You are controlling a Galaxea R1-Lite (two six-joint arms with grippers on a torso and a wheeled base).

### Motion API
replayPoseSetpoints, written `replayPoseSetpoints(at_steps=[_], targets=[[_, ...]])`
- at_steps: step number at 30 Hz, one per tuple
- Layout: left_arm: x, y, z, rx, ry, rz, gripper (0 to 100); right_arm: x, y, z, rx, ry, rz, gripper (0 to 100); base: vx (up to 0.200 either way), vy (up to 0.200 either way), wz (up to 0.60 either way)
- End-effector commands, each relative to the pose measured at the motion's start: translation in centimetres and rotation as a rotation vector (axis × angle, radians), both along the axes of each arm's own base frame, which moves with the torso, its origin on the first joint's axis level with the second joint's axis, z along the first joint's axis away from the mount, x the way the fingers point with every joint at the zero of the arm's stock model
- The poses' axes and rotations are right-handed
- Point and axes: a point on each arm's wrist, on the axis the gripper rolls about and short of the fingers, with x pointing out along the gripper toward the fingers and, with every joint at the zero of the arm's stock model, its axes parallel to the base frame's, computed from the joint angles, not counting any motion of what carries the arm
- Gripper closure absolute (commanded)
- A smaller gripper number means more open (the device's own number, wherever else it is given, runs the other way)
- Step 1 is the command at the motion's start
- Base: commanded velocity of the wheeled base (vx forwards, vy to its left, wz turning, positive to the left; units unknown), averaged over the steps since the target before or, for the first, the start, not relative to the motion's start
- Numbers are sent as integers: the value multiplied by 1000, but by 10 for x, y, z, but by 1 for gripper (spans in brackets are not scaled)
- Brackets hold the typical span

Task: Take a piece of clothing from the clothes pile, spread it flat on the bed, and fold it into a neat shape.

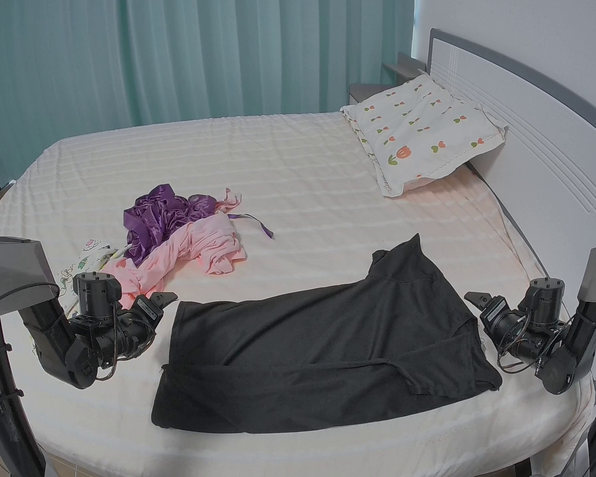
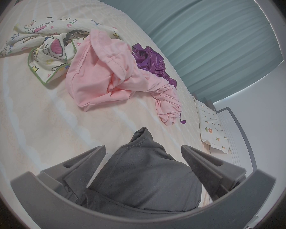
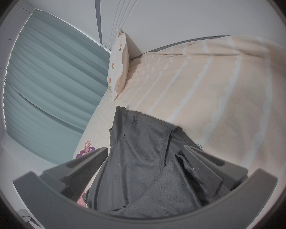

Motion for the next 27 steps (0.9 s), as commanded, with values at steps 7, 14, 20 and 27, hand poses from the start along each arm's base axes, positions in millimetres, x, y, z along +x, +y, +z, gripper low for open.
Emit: replayPoseSetpoints(at_steps=[7,14,20,27], targets=[[18,-2,-5,56,-30,-35,0,0,1,-3,-1,11,2,0,0,0,0],[36,-4,-26,188,-34,-111,0,0,1,-4,-2,14,5,0,0,0,0],[49,-7,-34,256,-49,-157,0,0,2,-7,-3,23,6,0,0,0,0],[62,-15,-31,259,-69,-175,0,1,3,-8,-4,24,10,0,0,0,0]])
